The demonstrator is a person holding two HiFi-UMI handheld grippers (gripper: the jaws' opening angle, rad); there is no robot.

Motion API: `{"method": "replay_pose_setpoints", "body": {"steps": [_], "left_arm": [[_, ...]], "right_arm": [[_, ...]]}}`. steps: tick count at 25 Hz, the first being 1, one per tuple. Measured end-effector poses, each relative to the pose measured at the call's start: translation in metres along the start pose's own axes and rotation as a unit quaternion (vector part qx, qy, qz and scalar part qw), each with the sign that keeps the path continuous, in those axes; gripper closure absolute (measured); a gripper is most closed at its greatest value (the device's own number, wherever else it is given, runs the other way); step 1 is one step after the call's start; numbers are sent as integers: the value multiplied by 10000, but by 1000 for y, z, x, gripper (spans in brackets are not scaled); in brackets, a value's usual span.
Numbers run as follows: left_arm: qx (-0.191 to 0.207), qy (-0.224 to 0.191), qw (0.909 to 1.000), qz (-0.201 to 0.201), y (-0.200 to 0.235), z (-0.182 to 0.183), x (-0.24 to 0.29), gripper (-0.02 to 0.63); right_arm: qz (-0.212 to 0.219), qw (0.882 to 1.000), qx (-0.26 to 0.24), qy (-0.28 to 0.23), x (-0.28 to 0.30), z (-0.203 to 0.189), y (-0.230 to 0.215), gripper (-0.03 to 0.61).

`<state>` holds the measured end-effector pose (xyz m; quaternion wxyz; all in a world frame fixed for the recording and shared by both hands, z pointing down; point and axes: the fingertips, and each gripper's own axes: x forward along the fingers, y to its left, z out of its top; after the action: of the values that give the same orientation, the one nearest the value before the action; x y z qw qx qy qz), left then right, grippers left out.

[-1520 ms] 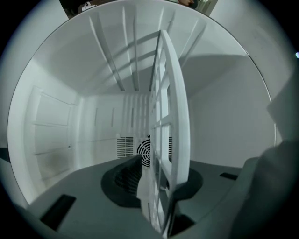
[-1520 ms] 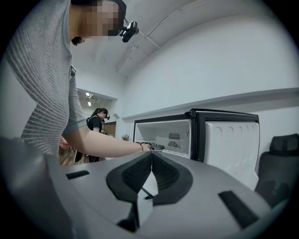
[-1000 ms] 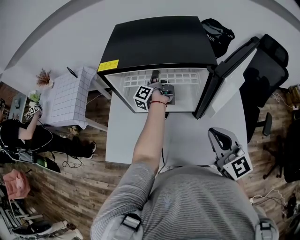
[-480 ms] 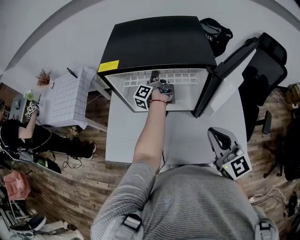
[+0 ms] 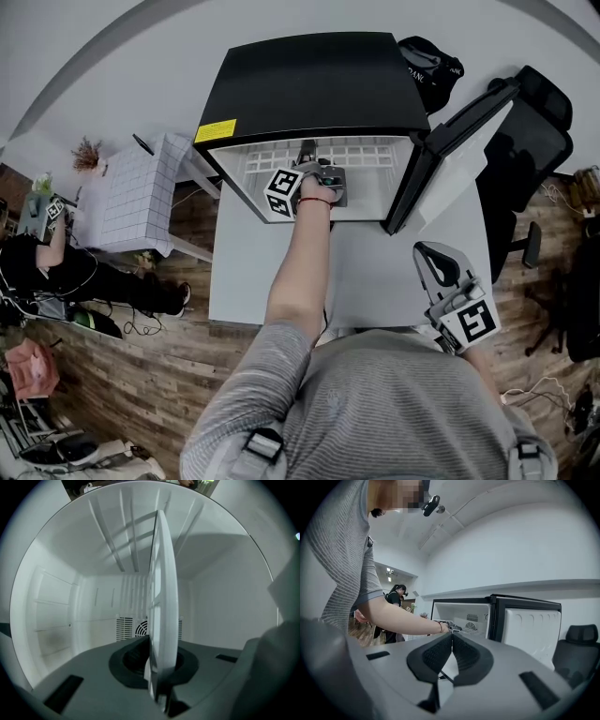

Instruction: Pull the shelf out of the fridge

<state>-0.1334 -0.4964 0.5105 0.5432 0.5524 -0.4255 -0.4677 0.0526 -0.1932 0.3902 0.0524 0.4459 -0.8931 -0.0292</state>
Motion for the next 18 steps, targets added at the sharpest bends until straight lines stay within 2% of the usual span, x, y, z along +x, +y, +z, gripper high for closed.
{"method": "replay_pose_setpoints", "body": {"steps": [10,18], "left_arm": [[0,-44,10000,4,-1,-3,-14,577],[26,0,10000,-82,-2,-3,-24,577]], "right_arm": [[7,9999,82,-113,-5,-2,-5,565],[176,9997,156,-109,0,-3,8,565]]}}
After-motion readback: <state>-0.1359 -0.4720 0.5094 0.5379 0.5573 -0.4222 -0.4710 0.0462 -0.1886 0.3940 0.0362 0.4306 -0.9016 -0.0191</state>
